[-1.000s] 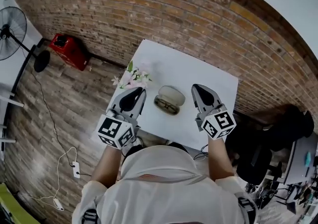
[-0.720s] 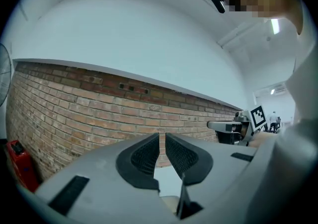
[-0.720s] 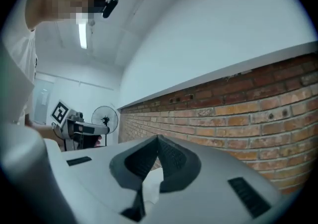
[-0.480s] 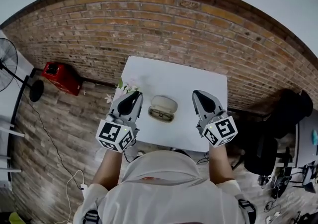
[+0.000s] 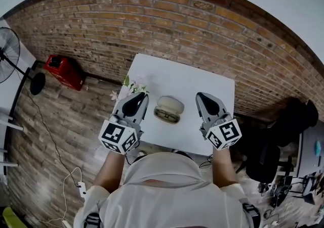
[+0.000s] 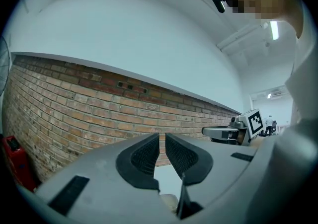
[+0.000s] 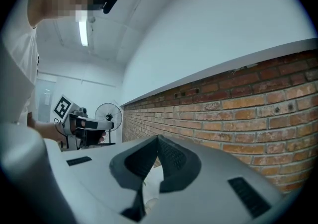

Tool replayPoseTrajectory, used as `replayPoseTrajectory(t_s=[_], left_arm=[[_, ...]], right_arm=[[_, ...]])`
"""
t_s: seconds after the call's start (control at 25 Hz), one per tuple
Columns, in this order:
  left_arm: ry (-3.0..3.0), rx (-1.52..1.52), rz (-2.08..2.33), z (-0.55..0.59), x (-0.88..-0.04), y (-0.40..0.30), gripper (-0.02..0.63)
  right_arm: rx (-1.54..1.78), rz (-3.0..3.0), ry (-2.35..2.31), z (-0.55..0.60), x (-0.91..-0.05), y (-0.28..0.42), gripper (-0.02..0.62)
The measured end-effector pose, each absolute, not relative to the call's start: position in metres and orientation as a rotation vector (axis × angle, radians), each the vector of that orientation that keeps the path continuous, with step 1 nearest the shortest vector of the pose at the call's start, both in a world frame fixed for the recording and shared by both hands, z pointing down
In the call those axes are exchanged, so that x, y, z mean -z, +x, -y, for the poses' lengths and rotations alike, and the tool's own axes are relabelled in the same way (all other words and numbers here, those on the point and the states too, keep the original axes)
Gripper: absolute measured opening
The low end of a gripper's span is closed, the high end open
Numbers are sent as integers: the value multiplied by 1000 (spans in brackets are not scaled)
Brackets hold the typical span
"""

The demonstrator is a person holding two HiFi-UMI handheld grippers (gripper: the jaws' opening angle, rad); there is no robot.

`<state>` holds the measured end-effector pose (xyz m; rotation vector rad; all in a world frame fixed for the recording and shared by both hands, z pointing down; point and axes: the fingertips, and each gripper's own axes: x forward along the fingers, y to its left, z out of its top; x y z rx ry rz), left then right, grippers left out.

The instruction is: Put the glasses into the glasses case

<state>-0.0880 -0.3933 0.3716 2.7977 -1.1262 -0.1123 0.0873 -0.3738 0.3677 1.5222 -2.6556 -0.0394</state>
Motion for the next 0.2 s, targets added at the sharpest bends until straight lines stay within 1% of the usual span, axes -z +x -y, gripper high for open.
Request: replayPoseTrajectory(t_s=[0.2], left_arm=[[2794,100,1140,397,-375,-92,44]], right_arm=[[50,2666,1495,379,-371,80,51]])
